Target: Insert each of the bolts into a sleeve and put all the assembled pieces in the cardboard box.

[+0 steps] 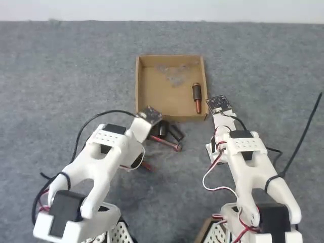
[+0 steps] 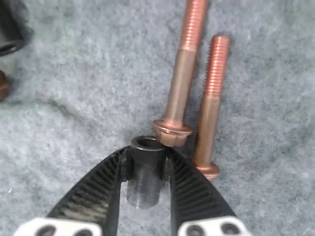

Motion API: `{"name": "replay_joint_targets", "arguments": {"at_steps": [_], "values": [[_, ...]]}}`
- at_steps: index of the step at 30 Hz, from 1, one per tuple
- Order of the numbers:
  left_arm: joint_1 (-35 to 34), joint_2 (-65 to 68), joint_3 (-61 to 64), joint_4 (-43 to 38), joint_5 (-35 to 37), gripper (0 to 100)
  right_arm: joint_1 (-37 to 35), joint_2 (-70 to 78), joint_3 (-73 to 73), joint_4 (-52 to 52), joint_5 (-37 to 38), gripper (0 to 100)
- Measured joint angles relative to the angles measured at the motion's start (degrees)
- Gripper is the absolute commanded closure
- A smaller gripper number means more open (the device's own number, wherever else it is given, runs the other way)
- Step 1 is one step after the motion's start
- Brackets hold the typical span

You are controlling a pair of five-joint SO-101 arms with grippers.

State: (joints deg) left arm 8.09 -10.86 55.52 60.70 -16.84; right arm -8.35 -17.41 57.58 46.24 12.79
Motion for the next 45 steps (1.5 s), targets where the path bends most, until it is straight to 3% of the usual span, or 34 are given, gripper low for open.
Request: {"name": "replay_joint_targets", "arguments": {"at_steps": [8, 13, 25, 31, 40, 45], "values": [[-0.1, 0.2, -3.2, -6.2, 17.4, 99, 0.0, 0.0, 0.0, 0.0, 0.0, 99.2], [-0.1, 0.2, -5.0, -6.5, 24.3, 99, 0.0, 0.0, 0.0, 0.0, 0.0, 99.2], [-0.1, -6.2, -5.5, -4.2, 25.4, 99, 0.0, 0.0, 0.0, 0.0, 0.0, 99.2], [4.5, -15.1, 2.2, -6.3, 25.7, 99, 0.0, 0.0, 0.0, 0.0, 0.0, 99.2], [6.9, -16.1, 2.5, -8.6, 25.6, 98, 0.0, 0.0, 0.0, 0.0, 0.0, 99.2], [5.4, -16.1, 2.9, -10.2, 29.8, 81, 0.0, 0.0, 0.0, 0.0, 0.0, 99.2]]}}
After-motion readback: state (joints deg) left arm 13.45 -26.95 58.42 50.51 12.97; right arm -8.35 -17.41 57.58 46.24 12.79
